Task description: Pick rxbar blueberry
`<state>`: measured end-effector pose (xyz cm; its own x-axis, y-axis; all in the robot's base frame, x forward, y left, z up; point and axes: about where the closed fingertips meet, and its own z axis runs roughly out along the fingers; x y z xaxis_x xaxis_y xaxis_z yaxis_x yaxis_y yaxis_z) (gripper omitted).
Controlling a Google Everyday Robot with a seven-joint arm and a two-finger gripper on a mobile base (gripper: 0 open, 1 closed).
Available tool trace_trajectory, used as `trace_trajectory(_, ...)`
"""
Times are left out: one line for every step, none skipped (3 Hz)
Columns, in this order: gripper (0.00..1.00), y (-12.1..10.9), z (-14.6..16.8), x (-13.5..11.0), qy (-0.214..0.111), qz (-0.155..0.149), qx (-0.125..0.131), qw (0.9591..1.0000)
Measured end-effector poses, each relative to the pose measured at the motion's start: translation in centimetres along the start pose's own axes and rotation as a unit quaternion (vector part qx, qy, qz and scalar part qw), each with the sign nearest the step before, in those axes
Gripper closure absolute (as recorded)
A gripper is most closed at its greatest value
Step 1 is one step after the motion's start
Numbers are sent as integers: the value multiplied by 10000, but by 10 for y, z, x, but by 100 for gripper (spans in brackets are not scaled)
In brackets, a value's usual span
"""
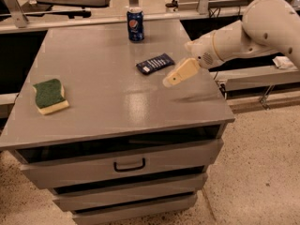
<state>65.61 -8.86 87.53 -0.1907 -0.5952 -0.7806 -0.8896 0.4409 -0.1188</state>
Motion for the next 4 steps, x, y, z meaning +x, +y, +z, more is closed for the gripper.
trace_trajectory(0, -15, 33, -8, -346, 278, -18, 9990)
trace_trajectory(0, -23, 60, -18, -620, 448, -50, 9971)
trace_trajectory(15, -26, 79, -26, -835, 492, -66, 9953)
trace_trajectory(38, -27, 89, -30, -972, 503, -42, 9940)
